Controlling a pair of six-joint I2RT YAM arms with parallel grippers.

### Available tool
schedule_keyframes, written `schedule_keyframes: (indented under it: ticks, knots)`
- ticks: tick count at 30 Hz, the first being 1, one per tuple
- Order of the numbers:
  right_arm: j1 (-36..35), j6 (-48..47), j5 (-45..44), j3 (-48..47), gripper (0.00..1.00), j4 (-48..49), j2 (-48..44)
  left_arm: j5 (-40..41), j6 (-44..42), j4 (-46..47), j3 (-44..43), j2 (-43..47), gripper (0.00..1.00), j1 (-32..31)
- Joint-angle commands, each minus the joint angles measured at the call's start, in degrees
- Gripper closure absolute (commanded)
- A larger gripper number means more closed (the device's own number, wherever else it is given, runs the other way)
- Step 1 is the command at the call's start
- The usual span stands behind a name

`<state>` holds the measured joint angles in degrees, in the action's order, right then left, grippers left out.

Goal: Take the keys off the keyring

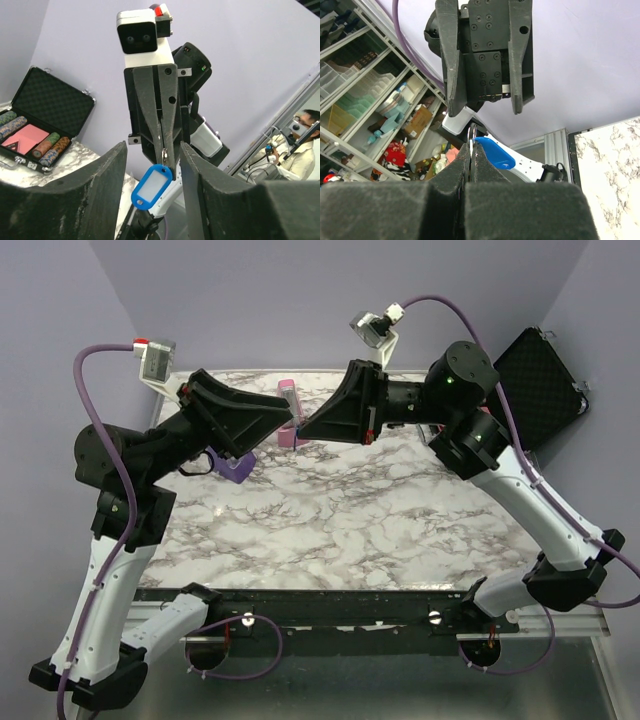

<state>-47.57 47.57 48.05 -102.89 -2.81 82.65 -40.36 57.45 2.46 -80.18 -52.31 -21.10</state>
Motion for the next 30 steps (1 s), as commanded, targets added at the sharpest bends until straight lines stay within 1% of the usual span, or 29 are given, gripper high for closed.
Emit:
schedule_keyframes:
  ticks: [1,3,4,8,19,30]
  knots:
    - [-0.33,0.86,-0.68,0.06,0.99,2.19,0.76,1.25,2.4,3.61,0.12,-0.07,0.48,0.18]
    - [-0.24,0.68,-1.2,0.06,0.99,2.19,0.93,0.98,2.31,3.43,0.2,-0.16,0.49,0.18]
    - [-0.24,0.85,-1.29,0.15,0.99,4.02,1.02,0.9,2.23,3.43,0.2,-0.16,0.5,0.27]
    - [-0.24,1.03,-1.82,0.06,0.99,5.0,1.37,0.46,2.4,3.52,0.38,-0.51,0.55,0.18]
    - [-0.33,1.3,-1.47,-0.12,0.99,5.71,2.51,-0.42,2.23,3.96,0.29,-1.39,0.64,0.18]
    - [-0.24,1.38,-1.47,-0.2,0.99,6.76,3.48,-1.13,0.74,1.5,-0.41,-1.74,0.77,0.19]
